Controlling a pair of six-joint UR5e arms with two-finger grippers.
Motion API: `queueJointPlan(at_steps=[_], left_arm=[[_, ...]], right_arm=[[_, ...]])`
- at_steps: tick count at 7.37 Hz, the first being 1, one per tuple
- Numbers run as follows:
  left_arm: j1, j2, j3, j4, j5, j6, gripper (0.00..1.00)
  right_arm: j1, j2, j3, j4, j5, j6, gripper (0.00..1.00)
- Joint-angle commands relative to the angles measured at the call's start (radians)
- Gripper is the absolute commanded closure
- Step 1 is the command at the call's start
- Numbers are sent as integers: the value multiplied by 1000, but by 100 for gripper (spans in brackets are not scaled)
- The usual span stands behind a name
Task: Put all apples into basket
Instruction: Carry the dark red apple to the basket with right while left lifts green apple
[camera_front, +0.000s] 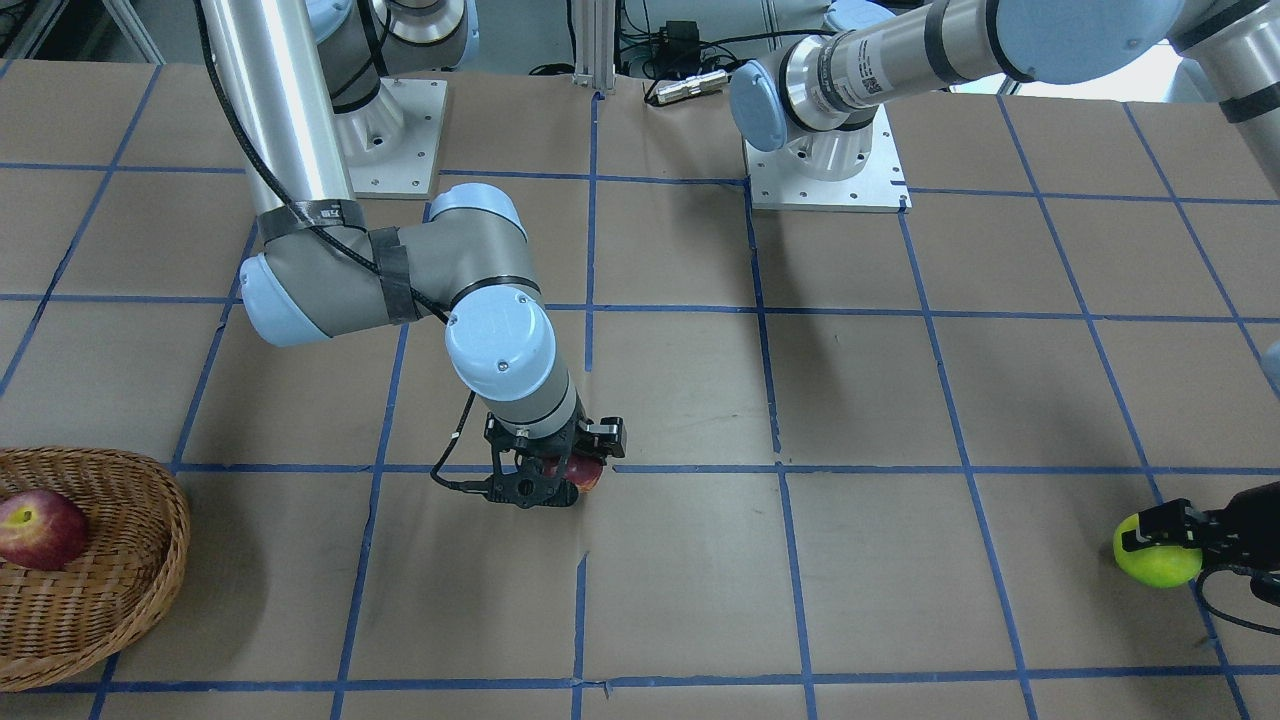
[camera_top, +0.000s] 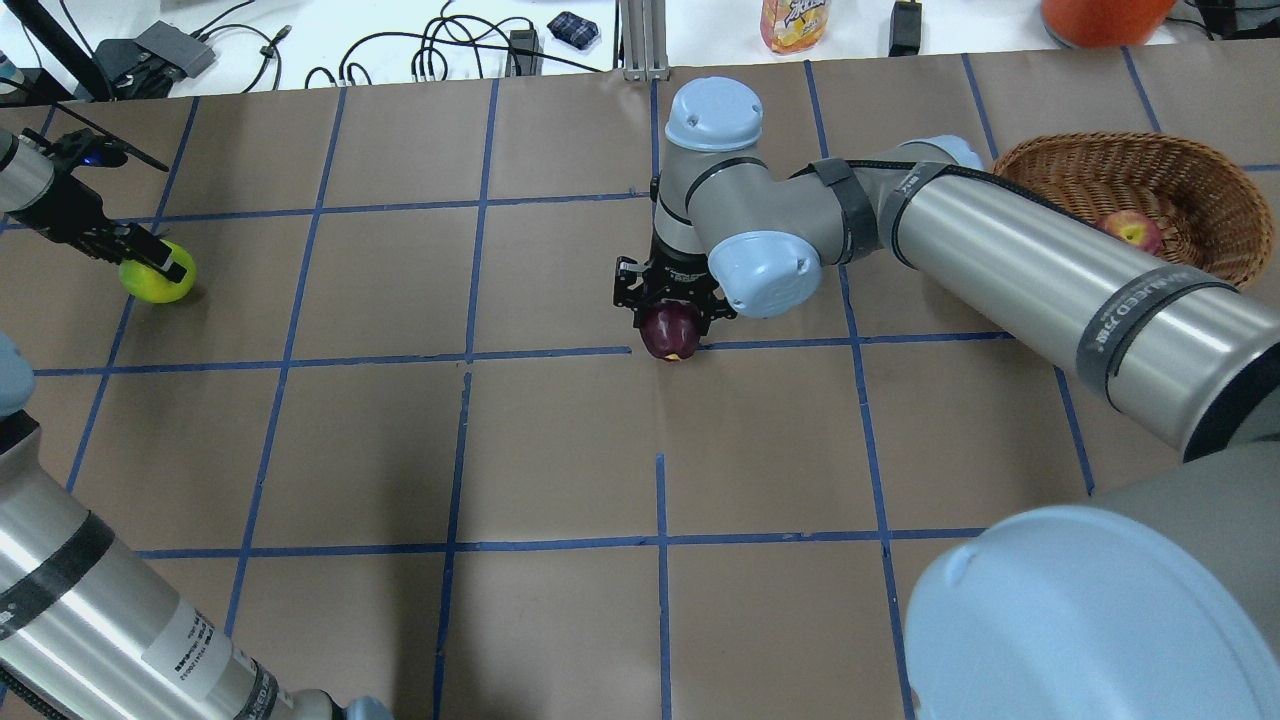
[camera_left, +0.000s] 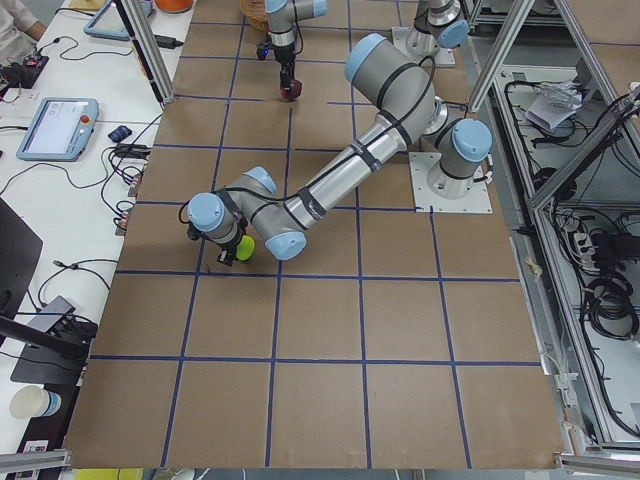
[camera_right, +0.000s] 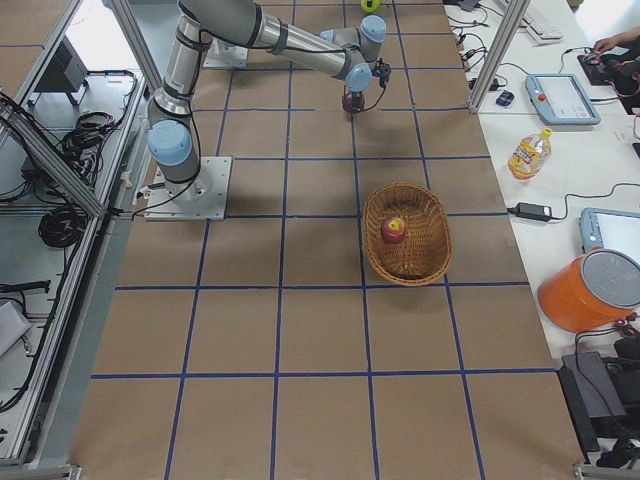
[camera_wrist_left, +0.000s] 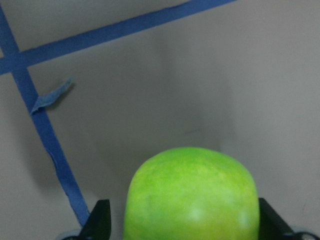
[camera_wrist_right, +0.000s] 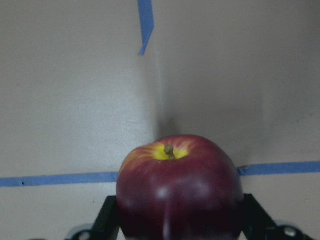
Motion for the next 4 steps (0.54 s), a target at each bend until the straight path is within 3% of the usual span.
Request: queueJointPlan(at_steps=[1,3,4], left_arm=[[-45,79,19,-145,4,-85,95],[-195,181,-18,-204,6,-249,95],[-272,237,-57,-216,6,-362,95]], right_arm=[[-149,-86,-66,111,8,-35,100],[-373,-131,-178,313,-15,-286,100],[-477,-128,-222,364,-86,-380,100]])
